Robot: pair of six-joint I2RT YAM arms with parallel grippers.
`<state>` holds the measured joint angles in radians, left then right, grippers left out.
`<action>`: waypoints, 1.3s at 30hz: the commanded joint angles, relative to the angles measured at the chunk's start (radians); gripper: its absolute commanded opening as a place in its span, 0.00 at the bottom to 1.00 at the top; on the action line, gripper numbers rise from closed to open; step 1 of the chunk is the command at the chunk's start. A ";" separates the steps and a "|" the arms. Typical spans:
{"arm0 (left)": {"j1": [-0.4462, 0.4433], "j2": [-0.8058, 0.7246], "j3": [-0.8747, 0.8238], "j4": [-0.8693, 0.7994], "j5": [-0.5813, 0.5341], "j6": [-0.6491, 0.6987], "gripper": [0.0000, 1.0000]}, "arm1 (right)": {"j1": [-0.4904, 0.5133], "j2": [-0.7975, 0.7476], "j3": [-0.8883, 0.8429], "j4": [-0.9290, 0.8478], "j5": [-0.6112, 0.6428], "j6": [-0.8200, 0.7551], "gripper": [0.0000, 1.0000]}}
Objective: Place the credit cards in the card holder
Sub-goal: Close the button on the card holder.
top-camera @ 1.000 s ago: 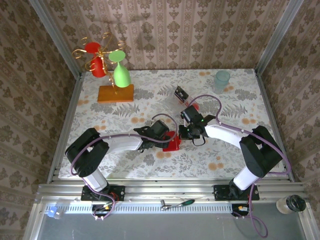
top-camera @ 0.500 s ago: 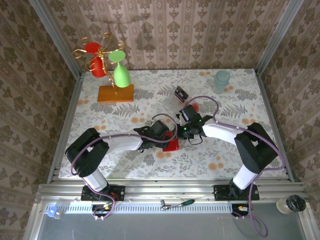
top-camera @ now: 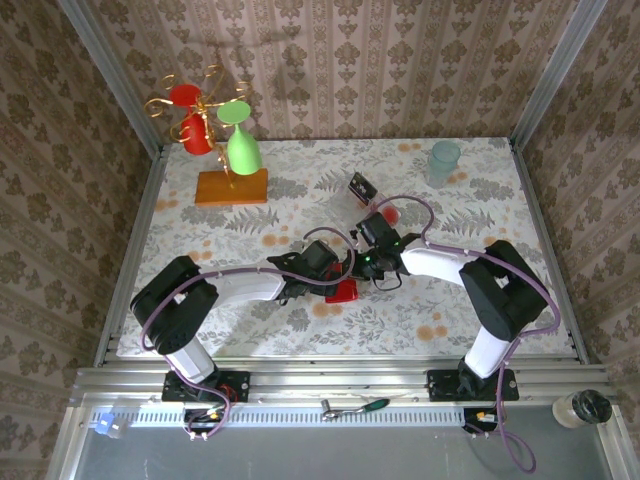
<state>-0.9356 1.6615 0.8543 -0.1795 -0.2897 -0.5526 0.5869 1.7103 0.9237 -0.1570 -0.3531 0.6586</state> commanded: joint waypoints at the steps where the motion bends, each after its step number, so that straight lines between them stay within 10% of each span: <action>1: -0.004 0.030 -0.009 -0.038 -0.025 0.014 1.00 | 0.007 0.018 -0.025 0.039 -0.025 0.013 0.00; 39: -0.004 0.027 -0.010 -0.044 -0.026 0.003 1.00 | 0.161 0.050 -0.351 0.261 0.202 0.125 0.00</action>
<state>-0.9356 1.6615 0.8543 -0.1867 -0.2966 -0.5529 0.6815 1.6608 0.6769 0.2367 -0.1532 0.7361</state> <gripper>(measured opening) 0.999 0.064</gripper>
